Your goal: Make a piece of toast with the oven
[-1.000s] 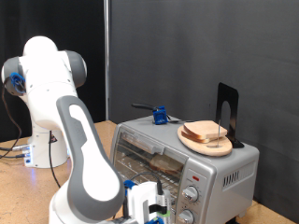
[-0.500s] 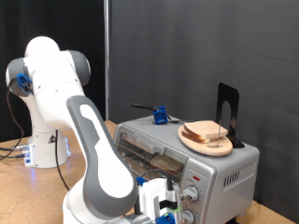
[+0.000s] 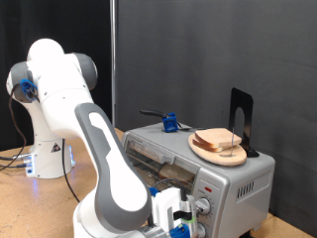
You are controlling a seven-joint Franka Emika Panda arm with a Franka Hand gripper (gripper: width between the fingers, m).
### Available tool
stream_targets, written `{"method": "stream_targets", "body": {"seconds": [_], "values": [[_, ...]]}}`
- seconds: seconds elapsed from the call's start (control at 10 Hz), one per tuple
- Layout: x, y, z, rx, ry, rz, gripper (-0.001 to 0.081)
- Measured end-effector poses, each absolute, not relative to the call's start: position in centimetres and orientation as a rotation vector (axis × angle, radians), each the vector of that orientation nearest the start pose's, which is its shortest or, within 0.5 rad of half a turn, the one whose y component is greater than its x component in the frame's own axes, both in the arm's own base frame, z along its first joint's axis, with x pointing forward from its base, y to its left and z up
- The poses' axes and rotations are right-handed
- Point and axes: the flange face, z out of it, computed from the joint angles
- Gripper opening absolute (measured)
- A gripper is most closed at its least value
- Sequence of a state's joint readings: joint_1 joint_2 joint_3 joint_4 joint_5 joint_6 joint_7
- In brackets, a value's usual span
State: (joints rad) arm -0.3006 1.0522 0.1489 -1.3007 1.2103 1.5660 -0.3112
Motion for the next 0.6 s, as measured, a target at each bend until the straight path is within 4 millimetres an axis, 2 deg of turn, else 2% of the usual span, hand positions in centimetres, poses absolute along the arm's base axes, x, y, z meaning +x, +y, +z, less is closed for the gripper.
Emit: {"method": "stream_targets", "body": {"seconds": [0.1, 0.2, 0.3, 0.6], "values": [[69.32, -2.94, 13.20, -1.678, 0.381, 0.360, 0.0397], [69.30, -2.99, 13.18, -1.677, 0.382, 0.358, 0.0397], [69.28, -3.01, 13.17, -1.676, 0.380, 0.355, 0.0321], [69.11, -3.16, 13.21, -1.687, 0.332, 0.295, 0.0321]]}}
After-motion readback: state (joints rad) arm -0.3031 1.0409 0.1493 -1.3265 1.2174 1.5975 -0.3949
